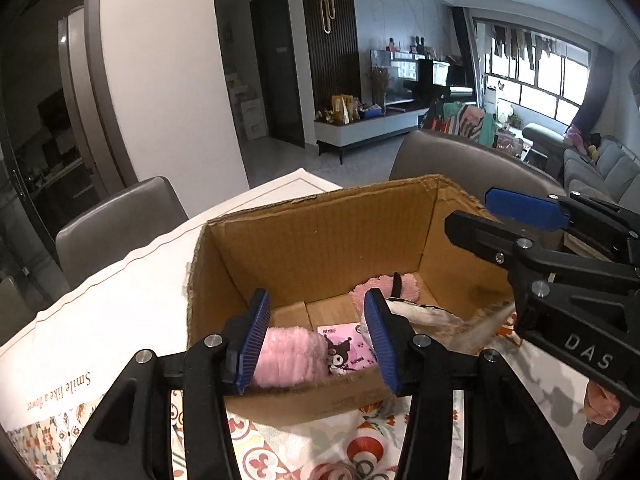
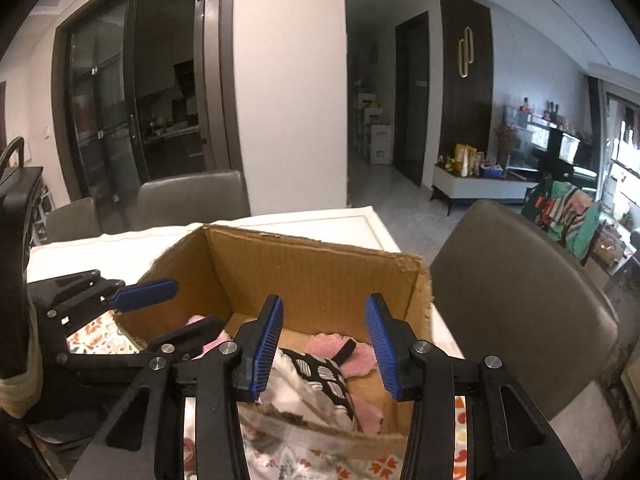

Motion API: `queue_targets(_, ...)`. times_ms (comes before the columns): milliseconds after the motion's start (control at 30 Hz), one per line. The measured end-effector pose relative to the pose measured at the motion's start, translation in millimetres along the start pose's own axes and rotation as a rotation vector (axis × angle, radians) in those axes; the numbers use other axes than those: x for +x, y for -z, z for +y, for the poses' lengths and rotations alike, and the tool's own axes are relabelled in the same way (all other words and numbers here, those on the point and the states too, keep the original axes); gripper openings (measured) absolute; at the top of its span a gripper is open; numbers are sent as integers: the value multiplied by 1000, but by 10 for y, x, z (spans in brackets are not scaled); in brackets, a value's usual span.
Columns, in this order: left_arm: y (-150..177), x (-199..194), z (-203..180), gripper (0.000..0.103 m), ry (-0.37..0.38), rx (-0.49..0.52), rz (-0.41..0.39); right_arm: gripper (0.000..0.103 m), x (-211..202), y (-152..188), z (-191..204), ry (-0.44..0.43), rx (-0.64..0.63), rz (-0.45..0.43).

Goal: Organize soft objects
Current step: 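Open the left gripper to drop the hair band while the right drops the slipper, then move both tools back down to the beige pouch and white cloth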

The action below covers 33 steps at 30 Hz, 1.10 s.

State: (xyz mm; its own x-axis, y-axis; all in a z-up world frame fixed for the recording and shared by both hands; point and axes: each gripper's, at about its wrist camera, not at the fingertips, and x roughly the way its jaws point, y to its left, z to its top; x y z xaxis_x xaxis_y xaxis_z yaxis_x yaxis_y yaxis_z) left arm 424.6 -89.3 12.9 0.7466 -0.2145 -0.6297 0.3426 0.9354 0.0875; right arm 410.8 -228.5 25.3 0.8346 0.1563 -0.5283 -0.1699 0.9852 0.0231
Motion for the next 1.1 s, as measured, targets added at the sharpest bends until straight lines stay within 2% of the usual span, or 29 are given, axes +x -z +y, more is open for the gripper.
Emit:
queue_targets(200, 34, -348, -23, 48, -40, -25, -32, 45, -295, 19, 42, 31, 21, -33)
queue_targets(600, 197, -982, -113, 48, -91, -25, -85, 45, -818, 198, 147, 10, 76, -58)
queue_targets(1100, 677, -1426, -379, 48, -78, -39, -58, 45, -1324, 635, 234, 15, 92, -42)
